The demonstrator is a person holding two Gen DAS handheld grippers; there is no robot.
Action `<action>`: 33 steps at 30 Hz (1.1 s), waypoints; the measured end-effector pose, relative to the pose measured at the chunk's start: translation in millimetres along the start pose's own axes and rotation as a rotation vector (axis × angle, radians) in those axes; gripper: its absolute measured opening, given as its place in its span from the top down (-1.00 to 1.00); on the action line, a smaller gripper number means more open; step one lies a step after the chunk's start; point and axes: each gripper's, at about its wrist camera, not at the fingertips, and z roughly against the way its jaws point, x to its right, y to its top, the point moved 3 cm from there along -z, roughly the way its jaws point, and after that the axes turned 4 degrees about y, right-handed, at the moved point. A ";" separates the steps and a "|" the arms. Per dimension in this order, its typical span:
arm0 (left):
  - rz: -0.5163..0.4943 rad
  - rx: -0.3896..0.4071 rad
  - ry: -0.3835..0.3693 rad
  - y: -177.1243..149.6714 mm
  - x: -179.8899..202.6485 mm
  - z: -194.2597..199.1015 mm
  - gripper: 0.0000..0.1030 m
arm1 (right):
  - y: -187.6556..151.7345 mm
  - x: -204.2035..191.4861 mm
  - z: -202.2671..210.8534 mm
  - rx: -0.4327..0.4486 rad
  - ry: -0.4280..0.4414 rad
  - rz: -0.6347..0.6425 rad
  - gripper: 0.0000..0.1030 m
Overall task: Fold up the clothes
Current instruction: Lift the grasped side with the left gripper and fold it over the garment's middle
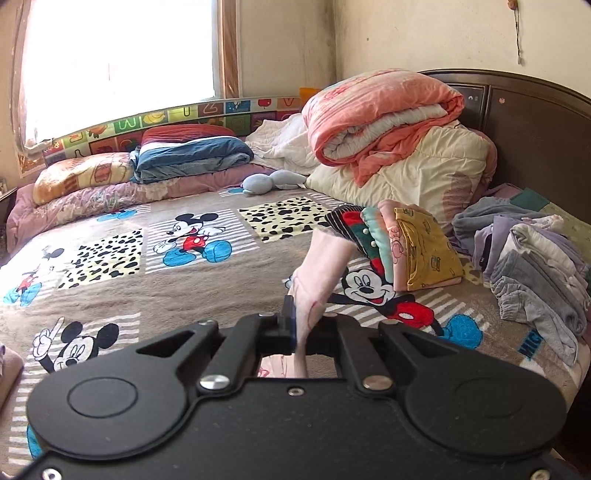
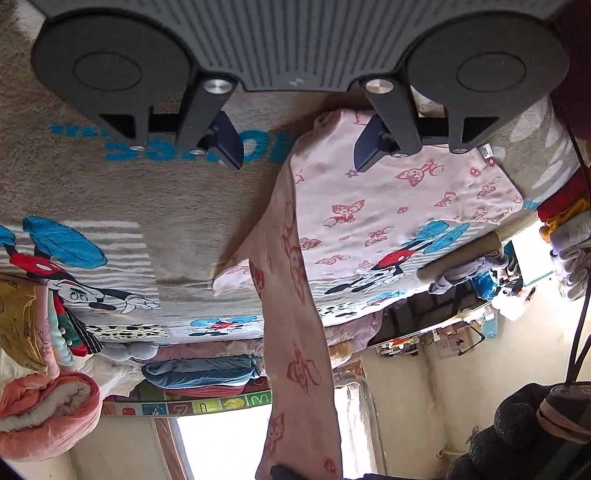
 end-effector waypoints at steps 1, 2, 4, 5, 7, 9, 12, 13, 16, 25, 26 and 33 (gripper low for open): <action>0.012 0.001 0.002 -0.8 -6.1 1.4 1.00 | -0.2 0.0 -1.2 -0.003 -0.014 0.011 -0.22; 0.027 0.002 0.004 -2.2 -12.9 2.7 1.00 | -0.4 0.1 -2.5 -0.006 -0.029 0.022 -0.21; 0.054 0.005 0.006 -5.4 -26.7 6.1 1.00 | -1.3 2.9 -6.0 -0.019 -0.037 0.023 -0.20; 0.067 0.007 0.008 -7.3 -33.5 7.8 1.00 | -1.4 4.9 -9.9 -0.026 -0.042 0.029 -0.20; 0.087 0.011 0.019 -11.7 -47.9 12.4 1.00 | -2.4 2.4 -13.3 -0.033 -0.049 0.052 -0.20; 0.108 0.016 0.030 -17.4 -61.9 17.8 1.00 | -3.6 -0.9 -15.4 -0.038 -0.056 0.075 -0.20; 0.141 0.017 0.047 -26.7 -82.3 22.9 1.00 | -5.9 -5.3 -18.8 -0.049 -0.058 0.099 -0.20; 0.153 0.017 0.053 -30.5 -89.8 24.6 1.00 | -6.6 -6.5 -19.6 -0.052 -0.058 0.106 -0.20; 0.185 0.005 0.075 -44.7 -110.2 26.0 1.00 | -8.8 -9.7 -22.3 -0.064 -0.062 0.126 -0.20; 0.298 -0.042 0.147 -100.5 -169.2 23.9 1.00 | -10.6 -17.5 -22.2 -0.071 -0.080 0.178 -0.20; 0.305 -0.048 0.153 -107.6 -174.1 22.9 1.00 | -11.0 -18.2 -22.4 -0.072 -0.081 0.182 -0.20; 0.409 -0.103 0.182 -163.4 -207.1 14.6 1.00 | -12.8 -21.0 -22.7 -0.081 -0.087 0.207 -0.20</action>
